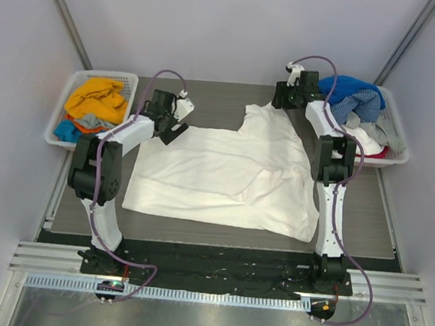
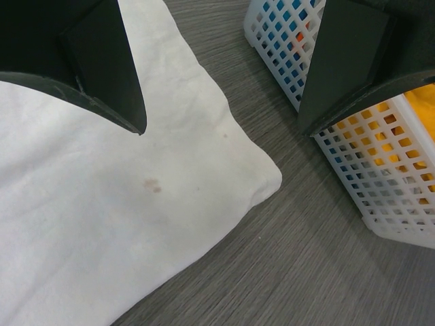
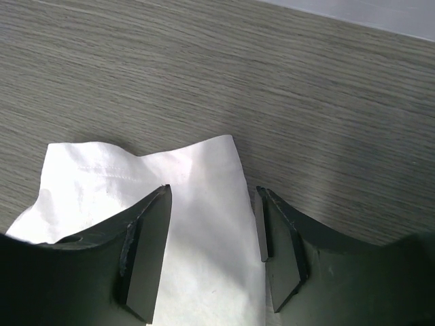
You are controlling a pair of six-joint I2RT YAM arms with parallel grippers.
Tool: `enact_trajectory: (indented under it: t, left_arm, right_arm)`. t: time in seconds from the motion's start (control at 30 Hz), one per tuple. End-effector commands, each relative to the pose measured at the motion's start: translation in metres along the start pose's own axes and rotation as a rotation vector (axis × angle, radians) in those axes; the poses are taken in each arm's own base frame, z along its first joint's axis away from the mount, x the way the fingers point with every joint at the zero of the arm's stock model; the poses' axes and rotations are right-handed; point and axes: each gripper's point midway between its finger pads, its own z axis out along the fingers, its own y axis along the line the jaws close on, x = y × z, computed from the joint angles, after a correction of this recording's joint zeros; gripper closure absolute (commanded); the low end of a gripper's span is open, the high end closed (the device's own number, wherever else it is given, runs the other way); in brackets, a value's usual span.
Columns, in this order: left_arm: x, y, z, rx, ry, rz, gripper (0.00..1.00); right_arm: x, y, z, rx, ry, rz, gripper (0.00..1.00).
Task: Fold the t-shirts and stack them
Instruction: Grap the side of the flattened tshirt furthest away from the robot with both arms
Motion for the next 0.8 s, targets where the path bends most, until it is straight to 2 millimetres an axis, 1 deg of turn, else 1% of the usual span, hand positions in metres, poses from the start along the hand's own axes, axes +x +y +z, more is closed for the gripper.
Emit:
enact_trajectory:
  t: [0.0,0.13,0.37,0.57,0.77]
  left_arm:
    - [-0.011,0.015,-0.008,-0.047,-0.035,-0.011,0.00]
    - [-0.008,0.014,-0.009,-0.046,-0.030,-0.006,0.00]
    - [-0.001,0.012,-0.011,-0.047,-0.014,0.005,0.00]
    - [0.001,0.013,-0.008,-0.054,-0.007,0.020,0.00]
    - [-0.004,0.016,-0.008,-0.059,-0.012,0.022,0.00]
  right_arm:
    - [-0.034,0.005,0.001,-0.032,-0.104,-0.016,0.41]
    - [-0.032,0.006,0.005,-0.044,-0.108,-0.020,0.42]
    - [-0.022,0.009,0.012,-0.060,-0.093,-0.023,0.45]
    - [-0.018,0.009,0.015,-0.065,-0.088,-0.023,0.52]
    - [-0.011,0.011,0.018,-0.072,-0.074,-0.022,0.53]
